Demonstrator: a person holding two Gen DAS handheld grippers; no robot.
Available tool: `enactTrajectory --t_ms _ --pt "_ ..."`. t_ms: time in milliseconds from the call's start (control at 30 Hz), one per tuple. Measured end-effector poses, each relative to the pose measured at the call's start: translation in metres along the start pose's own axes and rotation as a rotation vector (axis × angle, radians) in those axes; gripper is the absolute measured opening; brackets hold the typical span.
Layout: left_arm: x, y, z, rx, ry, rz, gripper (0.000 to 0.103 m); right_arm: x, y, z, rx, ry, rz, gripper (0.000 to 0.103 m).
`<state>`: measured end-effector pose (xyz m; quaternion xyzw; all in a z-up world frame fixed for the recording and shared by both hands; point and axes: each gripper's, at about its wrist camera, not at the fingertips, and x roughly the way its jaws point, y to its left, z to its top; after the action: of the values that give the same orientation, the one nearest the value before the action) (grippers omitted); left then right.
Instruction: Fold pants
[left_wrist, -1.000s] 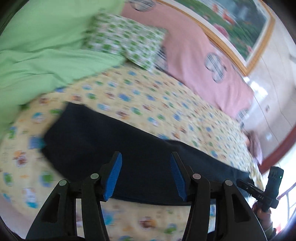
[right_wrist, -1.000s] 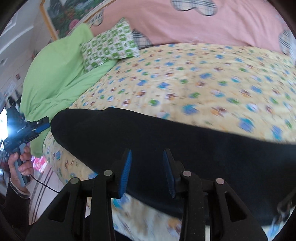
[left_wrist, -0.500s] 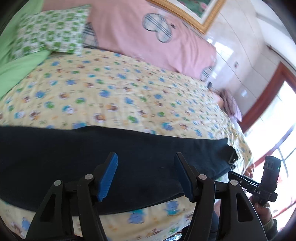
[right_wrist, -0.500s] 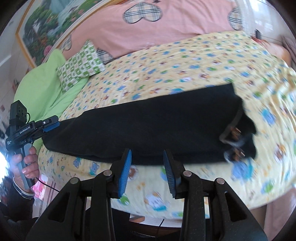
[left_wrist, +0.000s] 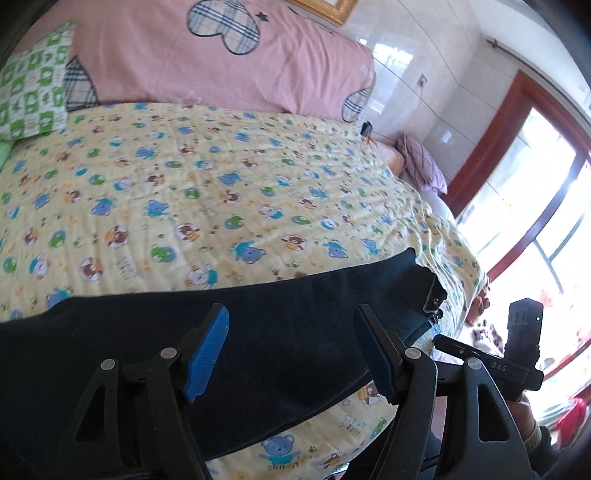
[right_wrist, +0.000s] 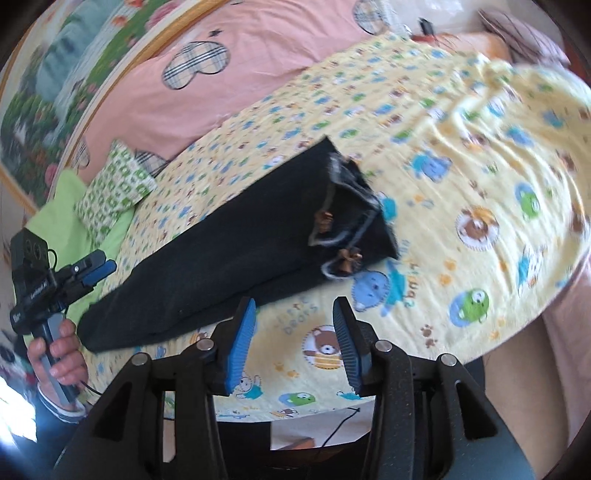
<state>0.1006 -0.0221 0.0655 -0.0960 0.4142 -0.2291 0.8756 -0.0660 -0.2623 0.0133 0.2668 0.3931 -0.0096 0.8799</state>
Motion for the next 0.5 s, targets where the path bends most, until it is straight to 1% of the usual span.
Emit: enactTrajectory --t_ms 100,267,400,500 --pt "0.014 -0.012 0.008 0.053 0.032 -0.007 0.072 0.004 -0.009 0.0 0.061 -0.004 0.005 0.045" --pt "0.036 -0.029 0.019 0.126 0.081 -0.019 0.073 0.008 -0.024 0.007 0.197 -0.042 0.037 0.046" --pt "0.059 -0.046 0.026 0.192 0.138 -0.034 0.073 0.016 -0.028 0.015 0.267 -0.074 0.059 0.046" --pt "0.076 -0.063 0.033 0.265 0.177 -0.048 0.073 0.021 -0.031 0.018 0.309 -0.105 0.077 0.045"
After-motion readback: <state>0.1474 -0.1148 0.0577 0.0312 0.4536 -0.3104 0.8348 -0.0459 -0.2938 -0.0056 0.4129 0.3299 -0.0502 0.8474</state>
